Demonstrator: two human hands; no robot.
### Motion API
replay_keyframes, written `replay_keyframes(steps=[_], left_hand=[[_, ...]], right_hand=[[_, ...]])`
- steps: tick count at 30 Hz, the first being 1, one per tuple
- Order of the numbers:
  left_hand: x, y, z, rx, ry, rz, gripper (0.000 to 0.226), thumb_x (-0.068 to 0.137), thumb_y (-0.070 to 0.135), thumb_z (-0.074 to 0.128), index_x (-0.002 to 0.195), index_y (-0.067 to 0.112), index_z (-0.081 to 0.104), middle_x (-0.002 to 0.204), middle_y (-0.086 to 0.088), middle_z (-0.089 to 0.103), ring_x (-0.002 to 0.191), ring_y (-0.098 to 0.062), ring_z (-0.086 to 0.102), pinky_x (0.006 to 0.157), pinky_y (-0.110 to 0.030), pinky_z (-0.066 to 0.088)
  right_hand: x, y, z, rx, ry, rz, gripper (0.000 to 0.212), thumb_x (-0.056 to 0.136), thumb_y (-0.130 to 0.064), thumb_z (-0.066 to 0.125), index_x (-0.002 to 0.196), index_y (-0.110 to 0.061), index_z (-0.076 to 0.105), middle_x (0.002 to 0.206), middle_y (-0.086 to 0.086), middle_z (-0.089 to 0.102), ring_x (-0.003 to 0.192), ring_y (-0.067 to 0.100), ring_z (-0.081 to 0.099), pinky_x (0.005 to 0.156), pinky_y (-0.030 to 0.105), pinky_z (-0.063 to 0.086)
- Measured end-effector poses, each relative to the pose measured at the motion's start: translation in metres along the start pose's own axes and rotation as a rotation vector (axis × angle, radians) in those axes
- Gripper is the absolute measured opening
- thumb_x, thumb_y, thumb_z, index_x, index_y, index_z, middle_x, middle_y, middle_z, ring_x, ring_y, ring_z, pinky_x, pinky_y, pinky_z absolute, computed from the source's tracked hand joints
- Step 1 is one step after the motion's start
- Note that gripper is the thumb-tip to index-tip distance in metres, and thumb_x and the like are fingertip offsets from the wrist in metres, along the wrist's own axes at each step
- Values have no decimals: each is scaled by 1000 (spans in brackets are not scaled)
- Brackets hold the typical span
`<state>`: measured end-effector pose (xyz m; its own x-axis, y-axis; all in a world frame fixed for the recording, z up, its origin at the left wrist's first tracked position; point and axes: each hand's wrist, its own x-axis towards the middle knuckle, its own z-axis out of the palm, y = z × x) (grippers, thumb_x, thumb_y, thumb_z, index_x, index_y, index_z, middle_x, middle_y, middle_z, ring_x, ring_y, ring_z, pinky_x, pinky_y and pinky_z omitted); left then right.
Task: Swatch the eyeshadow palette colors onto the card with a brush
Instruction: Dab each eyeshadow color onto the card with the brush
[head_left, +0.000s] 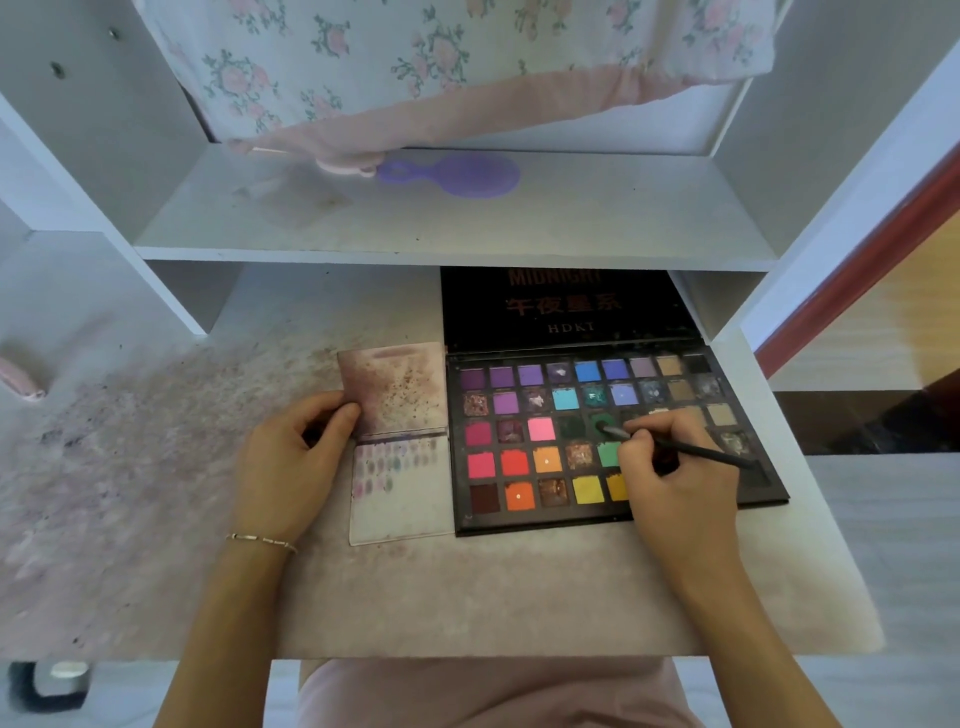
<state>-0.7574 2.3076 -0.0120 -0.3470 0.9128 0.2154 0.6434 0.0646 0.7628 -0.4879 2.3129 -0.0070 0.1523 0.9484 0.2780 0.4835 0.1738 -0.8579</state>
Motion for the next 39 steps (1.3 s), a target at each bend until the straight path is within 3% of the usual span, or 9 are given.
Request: replay_keyframes(steps=[11,15,20,23,26,30,35,39], left_hand=[[0,0,0,12,-6,1,15,86,13,58,94,15,70,81,11,63,75,-10,57,69,-19,42],[0,0,0,3,-8,-2,15,86,13,58,94,15,70,80,12,63,73,-6,56,69,-16,42],[0,1,0,-13,-3,4,14,85,10,58,93,13,70,79,12,62,73,2,54,65,-7,40],[0,1,0,-17,-6,5,15,85,10,58,94,12,70,80,11,62,74,3,54,65,-1,39],[0,1,0,-13,-9,-1,15,85,11,58,94,13,70,81,10,63,73,0,55,65,-4,40],[0,1,0,-10,-5,1,14,85,11,58,93,14,70,81,11,63,74,-7,57,68,-15,41],[0,2,-1,-13,3,6,14,85,11,59,92,14,70,78,17,60,73,5,54,67,-13,40],[1,2,-1,-22,-3,4,14,85,12,59,92,14,71,79,16,61,73,-1,56,69,-14,42]], right_hand=[[0,-1,0,10,17,1,31,81,1,53,72,-29,49,70,-7,55,67,-1,54,54,7,43],[0,-1,0,-17,2,6,21,82,0,53,78,-21,53,73,-11,54,74,-3,55,59,5,44],[0,-2,-1,10,3,-11,30,80,2,52,72,-27,50,69,-6,55,67,1,54,54,7,43],[-1,-3,-1,17,-9,-49,25,81,6,53,76,-18,54,70,-6,55,68,2,54,54,7,43],[-2,-5,0,35,-25,-81,16,83,0,53,80,-14,57,74,-7,56,72,1,56,57,6,43],[-6,-13,6,111,-54,-87,16,79,-13,49,80,-28,54,76,-11,57,74,1,58,59,7,45],[-16,-27,26,208,-159,-100,22,79,-14,53,77,-35,52,73,-5,58,65,8,55,56,12,44],[-24,-38,44,192,-276,-141,22,81,-16,54,81,-38,53,77,-10,57,72,5,55,59,8,42]])
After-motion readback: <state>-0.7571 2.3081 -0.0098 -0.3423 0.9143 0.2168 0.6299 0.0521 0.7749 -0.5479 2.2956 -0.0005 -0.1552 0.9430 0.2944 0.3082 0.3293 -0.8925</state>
